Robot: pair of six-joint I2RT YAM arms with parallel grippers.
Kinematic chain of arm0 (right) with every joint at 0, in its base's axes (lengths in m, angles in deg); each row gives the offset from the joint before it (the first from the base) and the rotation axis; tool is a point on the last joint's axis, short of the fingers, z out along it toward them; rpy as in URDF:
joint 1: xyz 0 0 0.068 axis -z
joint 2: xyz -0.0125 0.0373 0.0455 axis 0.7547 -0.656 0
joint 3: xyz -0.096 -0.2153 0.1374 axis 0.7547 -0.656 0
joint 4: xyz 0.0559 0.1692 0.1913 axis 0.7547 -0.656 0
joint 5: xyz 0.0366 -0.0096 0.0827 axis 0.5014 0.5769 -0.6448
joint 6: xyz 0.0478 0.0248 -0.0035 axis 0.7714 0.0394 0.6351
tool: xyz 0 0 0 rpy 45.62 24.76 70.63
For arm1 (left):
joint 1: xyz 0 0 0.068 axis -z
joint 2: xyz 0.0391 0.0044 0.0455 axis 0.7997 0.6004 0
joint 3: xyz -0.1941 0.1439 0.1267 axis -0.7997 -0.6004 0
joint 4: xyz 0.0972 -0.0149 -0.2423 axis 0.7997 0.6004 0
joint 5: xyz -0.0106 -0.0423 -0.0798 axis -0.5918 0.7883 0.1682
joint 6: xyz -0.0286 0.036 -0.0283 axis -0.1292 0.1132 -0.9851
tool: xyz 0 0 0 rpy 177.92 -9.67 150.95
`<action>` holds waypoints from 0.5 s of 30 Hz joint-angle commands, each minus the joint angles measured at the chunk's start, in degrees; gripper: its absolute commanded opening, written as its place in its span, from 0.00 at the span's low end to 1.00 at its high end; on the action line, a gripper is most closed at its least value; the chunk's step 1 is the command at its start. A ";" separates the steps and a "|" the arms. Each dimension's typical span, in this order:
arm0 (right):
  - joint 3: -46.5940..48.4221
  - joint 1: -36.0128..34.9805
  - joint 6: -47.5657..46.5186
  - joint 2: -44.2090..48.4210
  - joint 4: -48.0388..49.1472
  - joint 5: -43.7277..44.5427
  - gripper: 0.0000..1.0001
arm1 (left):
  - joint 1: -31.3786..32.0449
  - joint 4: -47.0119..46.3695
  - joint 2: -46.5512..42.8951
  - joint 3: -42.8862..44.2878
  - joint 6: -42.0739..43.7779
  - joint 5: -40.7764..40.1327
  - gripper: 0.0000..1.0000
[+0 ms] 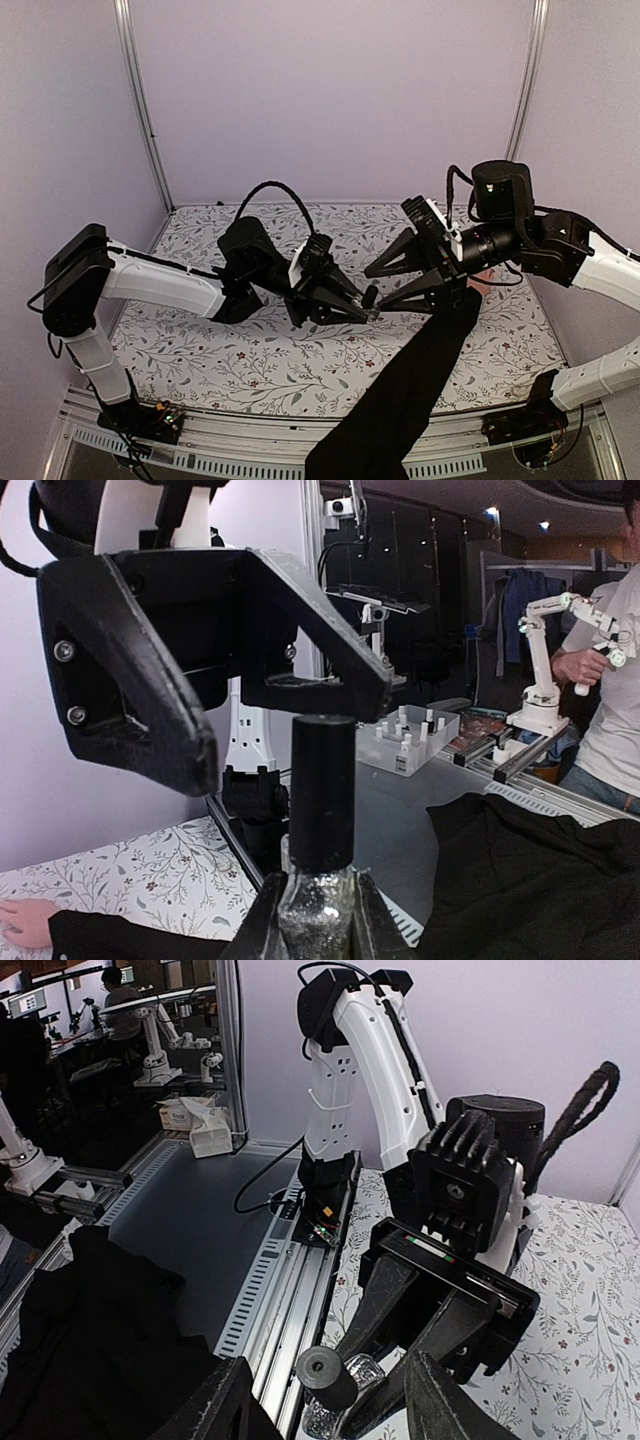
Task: Paint the nails
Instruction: Screw the nail polish bottle.
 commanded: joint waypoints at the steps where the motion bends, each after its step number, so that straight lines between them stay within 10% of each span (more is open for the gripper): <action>1: 2.67 -1.72 -1.60 -1.65 -1.28 -2.57 0.54 | -0.71 -2.56 0.94 1.58 -2.44 1.86 0.00; 15: 4.21 -3.33 -3.29 -4.66 -2.77 -2.05 0.21 | -0.66 -3.58 1.09 1.29 -3.16 1.50 0.00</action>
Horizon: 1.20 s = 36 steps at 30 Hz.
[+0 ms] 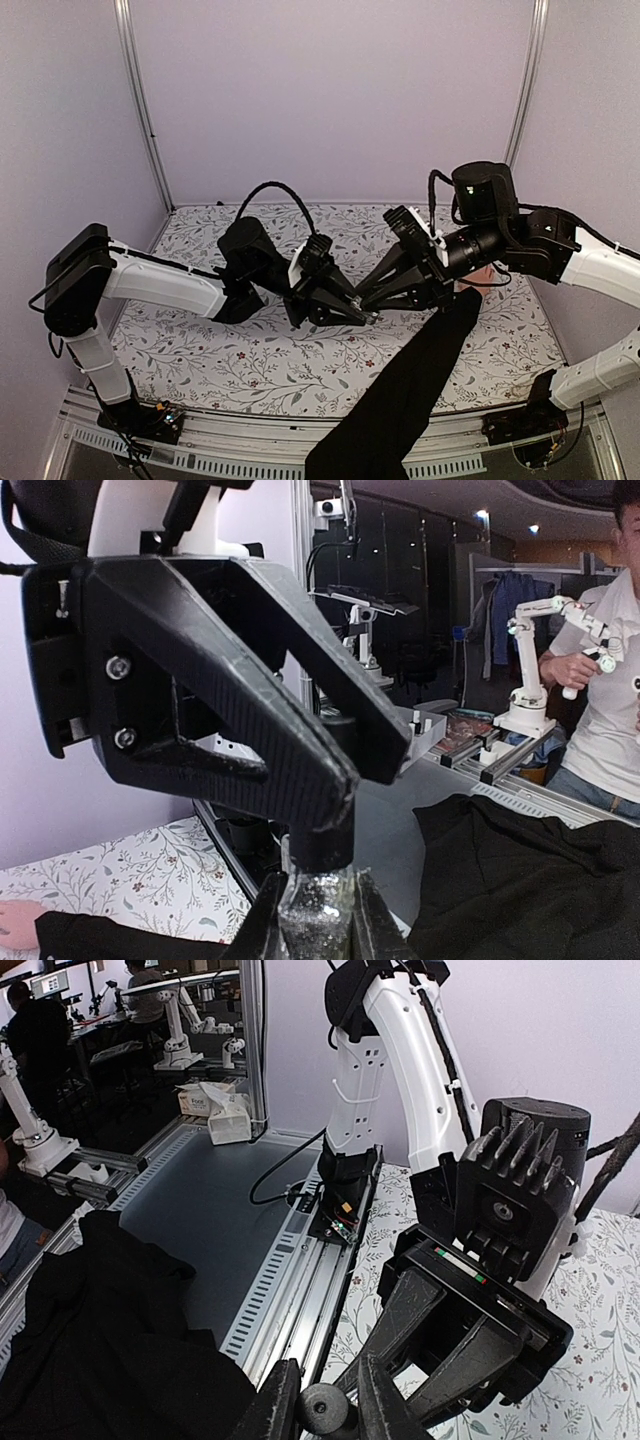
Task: Paint the nails
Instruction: Screw the nail polish bottle.
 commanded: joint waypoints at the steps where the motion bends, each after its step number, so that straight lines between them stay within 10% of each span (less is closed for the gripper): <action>1: 1.69 -0.70 -0.39 -0.51 -1.01 -0.58 0.19 | -0.69 -2.29 0.46 0.85 -0.78 -0.47 0.00; 36: -0.41 -0.70 12.79 -2.39 7.72 21.90 0.00 | 3.32 5.03 -9.70 -5.78 20.28 -48.84 0.00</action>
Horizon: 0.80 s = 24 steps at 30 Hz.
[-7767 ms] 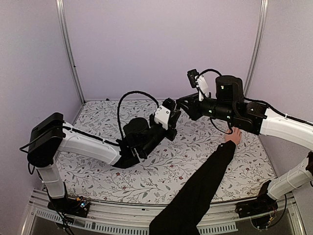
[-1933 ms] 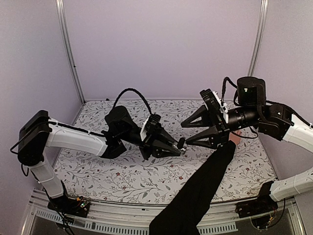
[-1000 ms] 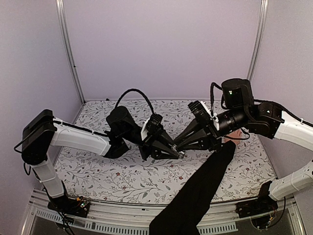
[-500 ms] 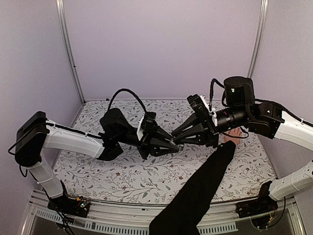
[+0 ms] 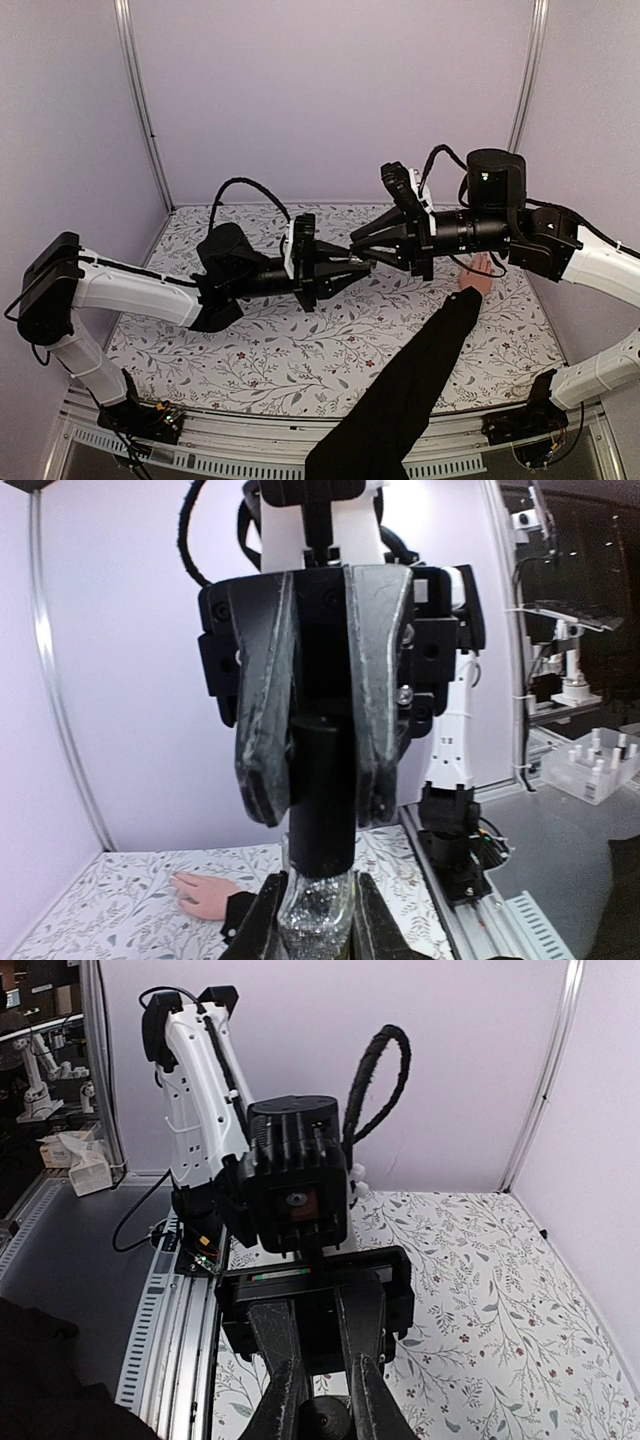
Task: Paint the nails
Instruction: Screw the nail polish bottle.
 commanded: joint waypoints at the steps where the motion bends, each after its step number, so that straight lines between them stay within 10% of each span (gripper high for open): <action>1: -0.66 -1.49 6.09 -2.44 -1.87 4.68 0.00 | 2.11 1.27 -1.07 1.42 6.44 -17.91 0.00; 19: -1.96 -1.47 13.75 -2.73 3.07 21.24 0.01 | 5.31 2.06 2.62 4.53 10.29 -39.57 0.00; 24: -2.49 -1.17 13.61 -0.58 3.66 21.77 0.40 | 4.66 2.67 1.81 3.35 8.90 -36.88 0.00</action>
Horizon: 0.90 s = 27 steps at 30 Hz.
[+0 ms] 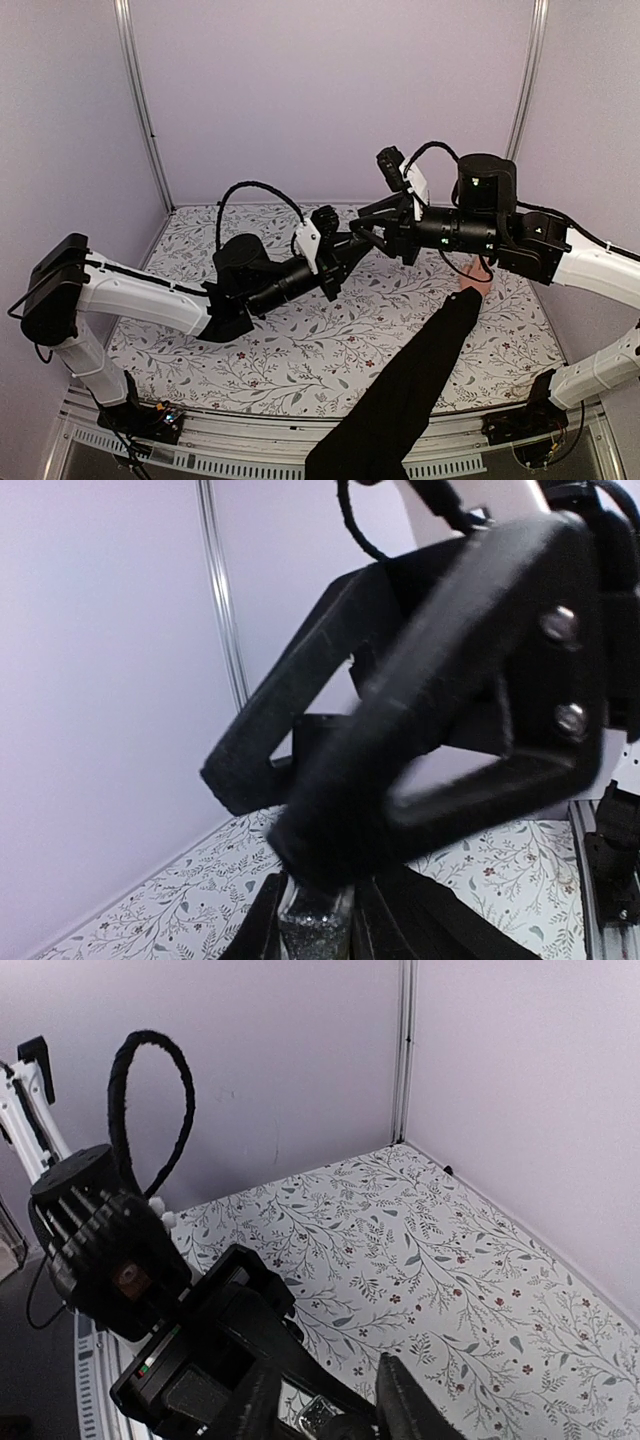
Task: Paint the nails
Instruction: Screw the nail polish bottle, then place the nail polish bottle at the center of the board.
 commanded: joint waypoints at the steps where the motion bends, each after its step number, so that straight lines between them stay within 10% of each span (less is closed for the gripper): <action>1: -1.37 -1.10 2.02 1.57 -0.84 0.09 0.48 | -0.96 -0.98 -0.48 0.98 -0.55 -0.90 0.00; 9: 0.19 0.78 0.65 4.90 -5.51 -0.12 0.64 | -2.95 0.76 -0.98 -0.28 -2.54 4.09 0.00; 27: 7.18 1.47 1.40 -1.52 -14.18 -0.80 0.38 | -3.13 2.62 -0.09 0.81 -2.02 5.65 0.00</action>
